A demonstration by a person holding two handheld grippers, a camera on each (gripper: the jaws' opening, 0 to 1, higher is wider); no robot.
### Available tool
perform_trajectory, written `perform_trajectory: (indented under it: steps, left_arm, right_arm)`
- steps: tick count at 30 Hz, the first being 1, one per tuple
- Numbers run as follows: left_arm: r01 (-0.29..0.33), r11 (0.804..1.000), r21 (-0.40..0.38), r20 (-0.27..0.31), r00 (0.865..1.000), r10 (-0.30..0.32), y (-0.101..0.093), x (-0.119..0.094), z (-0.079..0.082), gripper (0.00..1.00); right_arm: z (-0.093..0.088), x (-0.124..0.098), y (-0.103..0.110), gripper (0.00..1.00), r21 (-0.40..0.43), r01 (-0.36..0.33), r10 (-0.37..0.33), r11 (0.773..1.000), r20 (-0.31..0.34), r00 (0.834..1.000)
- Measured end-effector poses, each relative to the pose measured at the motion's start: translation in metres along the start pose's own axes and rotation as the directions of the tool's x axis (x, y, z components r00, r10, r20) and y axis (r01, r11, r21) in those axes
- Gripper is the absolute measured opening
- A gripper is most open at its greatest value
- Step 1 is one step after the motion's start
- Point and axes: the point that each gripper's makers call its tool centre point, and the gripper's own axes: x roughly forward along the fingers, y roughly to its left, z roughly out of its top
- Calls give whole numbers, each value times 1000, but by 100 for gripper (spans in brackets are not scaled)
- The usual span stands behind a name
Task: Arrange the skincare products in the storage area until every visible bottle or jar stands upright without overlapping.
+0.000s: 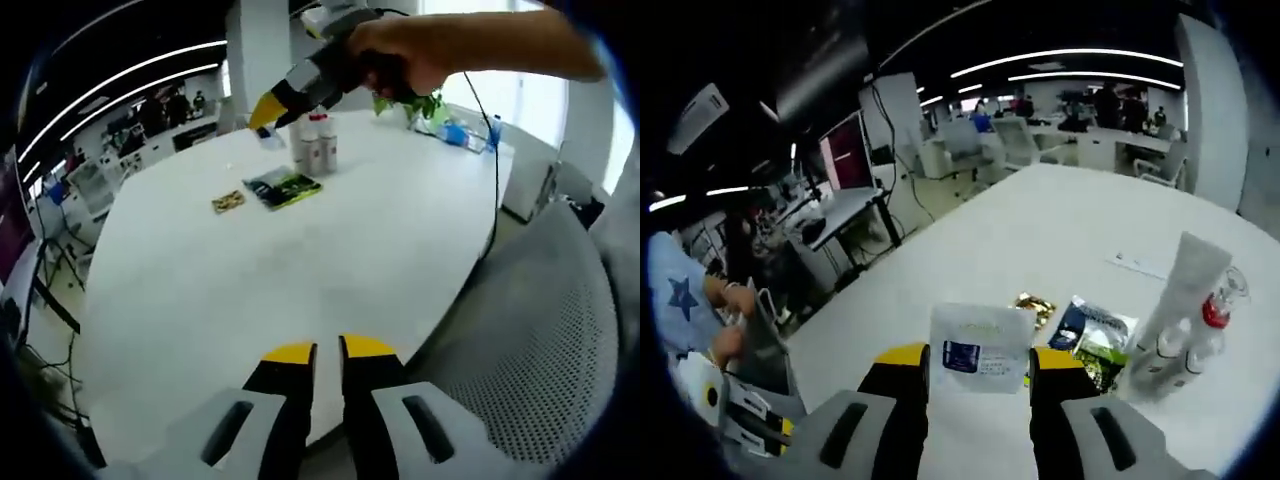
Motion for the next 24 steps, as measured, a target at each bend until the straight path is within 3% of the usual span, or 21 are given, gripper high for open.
perform_trajectory:
  steps: [9, 15, 19, 24]
  left_arm:
    - [28, 1000, 5, -15, 999, -28, -8, 2, -2, 10]
    - [39, 999, 28, -24, 999, -38, -13, 4, -4, 11]
    - [64, 998, 9, -9, 998, -64, -18, 4, 1, 16]
    - [111, 994, -17, 31, 993, -111, -28, 4, 10, 28]
  right_arm:
    - [-72, -26, 50, 39, 92, -62, 64, 994, -22, 998]
    - [-117, -40, 66, 39, 104, -68, 73, 992, -48, 996]
    - [-136, -48, 74, 39, 129, -81, 89, 988, -57, 994]
    - [-139, -55, 78, 39, 145, -80, 85, 986, -28, 996]
